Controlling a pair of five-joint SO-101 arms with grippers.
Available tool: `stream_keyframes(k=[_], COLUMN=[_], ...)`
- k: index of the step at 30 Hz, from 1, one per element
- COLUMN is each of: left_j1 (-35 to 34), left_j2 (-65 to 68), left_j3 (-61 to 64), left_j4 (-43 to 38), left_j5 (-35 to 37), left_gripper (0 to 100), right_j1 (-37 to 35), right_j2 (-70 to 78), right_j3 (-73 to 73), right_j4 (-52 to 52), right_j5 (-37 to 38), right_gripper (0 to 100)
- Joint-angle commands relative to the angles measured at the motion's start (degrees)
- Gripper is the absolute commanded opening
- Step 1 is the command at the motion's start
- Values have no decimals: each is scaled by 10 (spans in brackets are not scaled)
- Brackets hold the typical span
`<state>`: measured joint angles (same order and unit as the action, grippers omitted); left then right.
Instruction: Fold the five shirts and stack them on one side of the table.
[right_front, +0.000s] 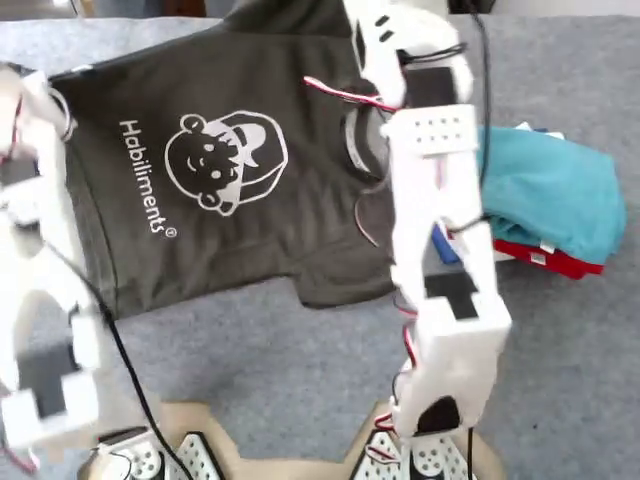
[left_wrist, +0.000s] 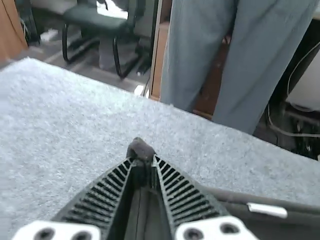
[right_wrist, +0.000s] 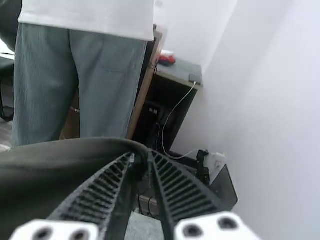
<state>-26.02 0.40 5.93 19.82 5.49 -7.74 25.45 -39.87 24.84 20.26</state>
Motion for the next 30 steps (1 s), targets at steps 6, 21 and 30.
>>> stream_keyframes(k=[6, 21, 30], left_j1=[-6, -7, -3], left_j2=[230, 302, 332], left_j3=[-418, -700, -664], left_j4=[178, 336, 301], left_j5=[10, 10, 6], left_gripper=[29, 29, 28], right_j1=[-5, -12, -14], right_j2=[196, 280, 291], right_j3=[-268, -489, -450], right_j4=[-30, -33, -44], right_j5=[1, 2, 2], right_gripper=[13, 13, 13])
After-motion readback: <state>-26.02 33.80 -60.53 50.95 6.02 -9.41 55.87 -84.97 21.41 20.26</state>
